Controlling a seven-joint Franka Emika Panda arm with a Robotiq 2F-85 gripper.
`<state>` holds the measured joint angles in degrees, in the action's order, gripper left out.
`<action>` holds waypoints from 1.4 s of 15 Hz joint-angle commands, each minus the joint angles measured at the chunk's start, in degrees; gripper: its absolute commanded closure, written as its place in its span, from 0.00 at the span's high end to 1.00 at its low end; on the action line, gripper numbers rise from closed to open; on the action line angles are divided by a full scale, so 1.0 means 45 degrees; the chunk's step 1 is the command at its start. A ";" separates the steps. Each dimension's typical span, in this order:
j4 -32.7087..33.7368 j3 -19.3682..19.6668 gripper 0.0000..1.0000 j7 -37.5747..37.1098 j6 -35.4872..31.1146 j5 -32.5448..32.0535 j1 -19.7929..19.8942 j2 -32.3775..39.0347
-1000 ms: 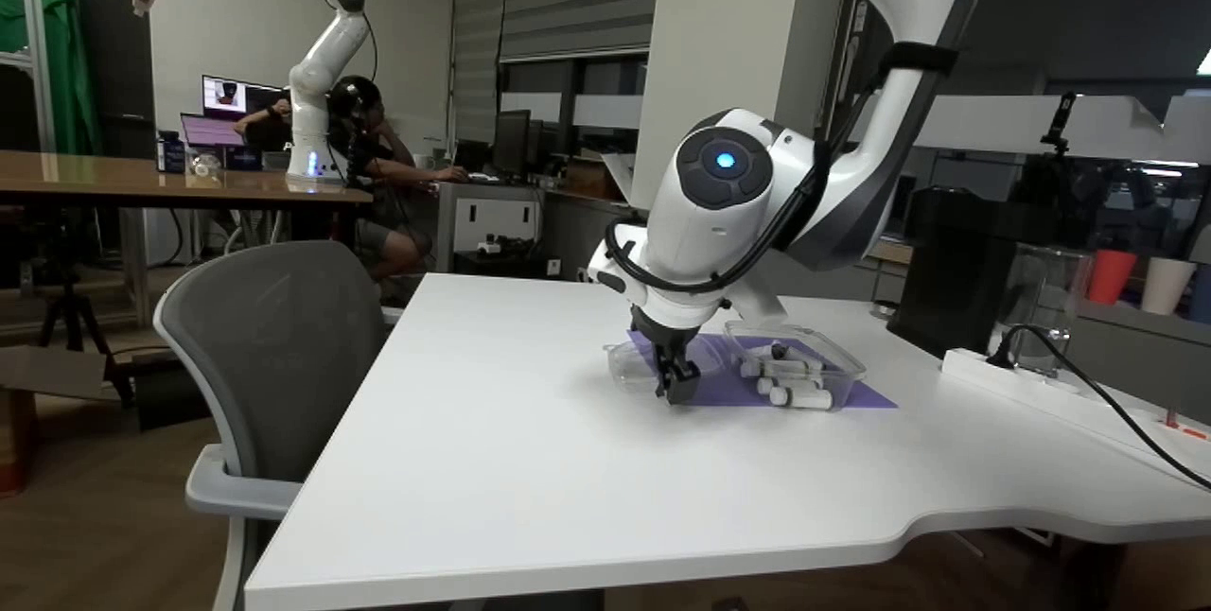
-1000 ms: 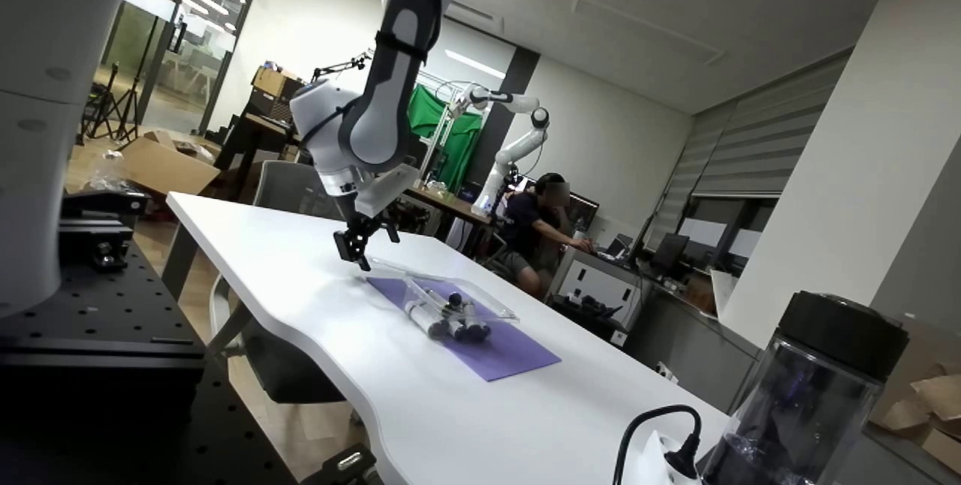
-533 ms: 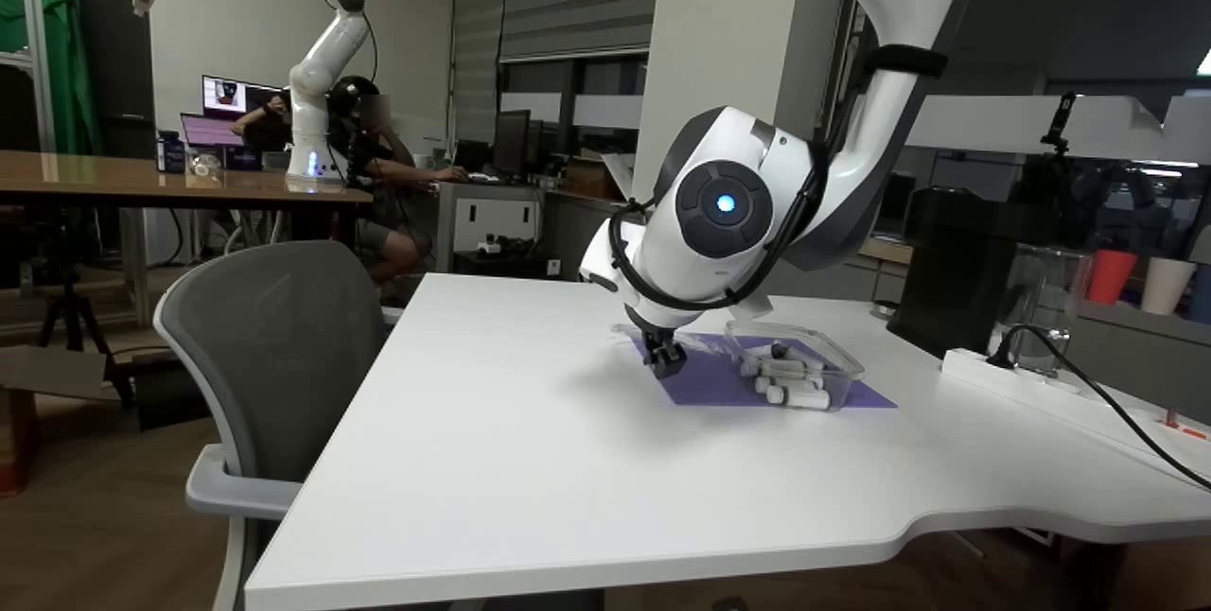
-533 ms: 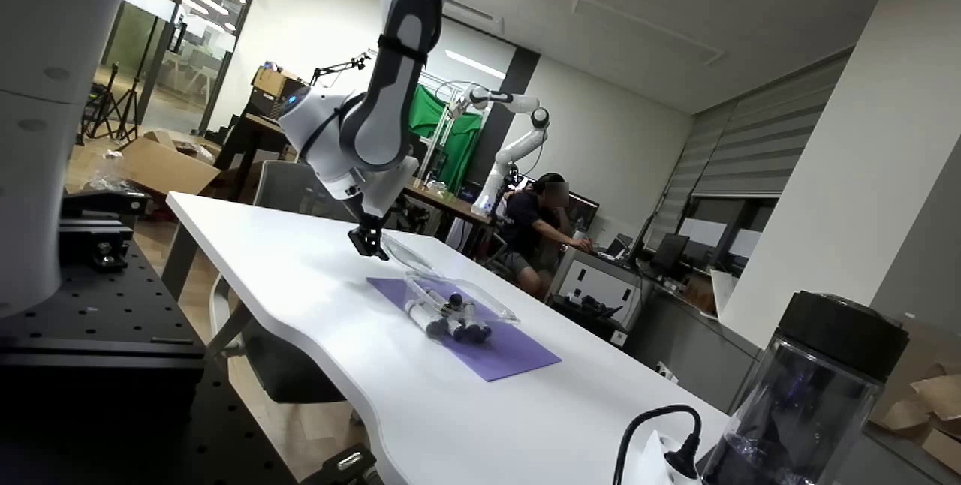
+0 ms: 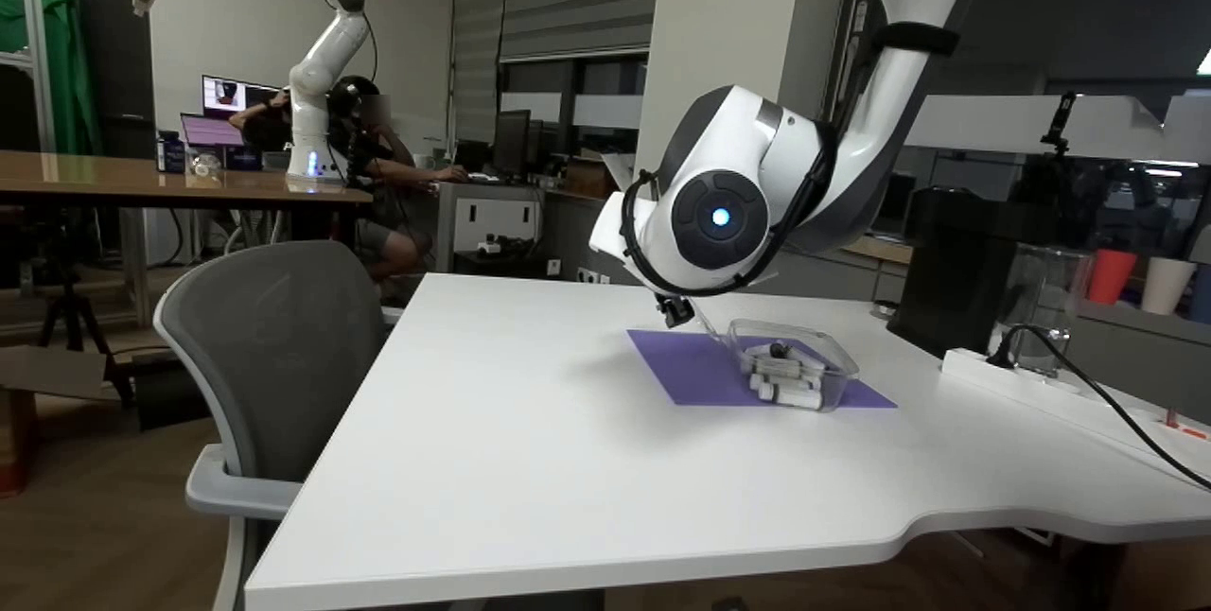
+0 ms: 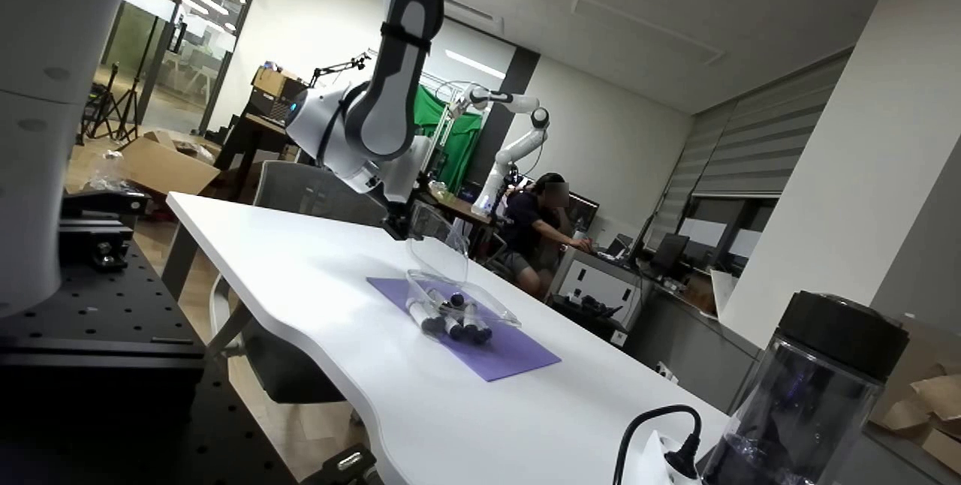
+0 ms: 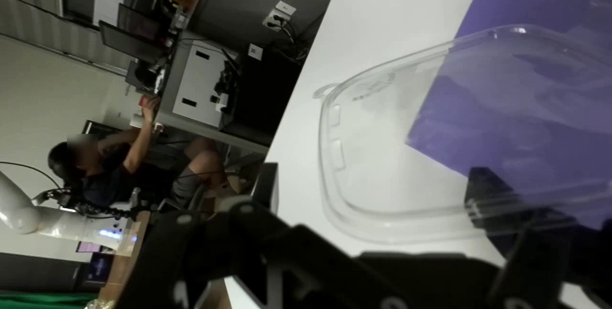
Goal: Close the plastic container.
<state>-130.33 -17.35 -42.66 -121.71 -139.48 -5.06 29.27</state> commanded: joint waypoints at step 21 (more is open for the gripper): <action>-0.0970 0.3744 1.00 0.5711 -0.2720 1.0273 0.2523 -0.4582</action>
<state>-135.14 -1.99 -20.28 -131.26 -98.63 5.38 12.52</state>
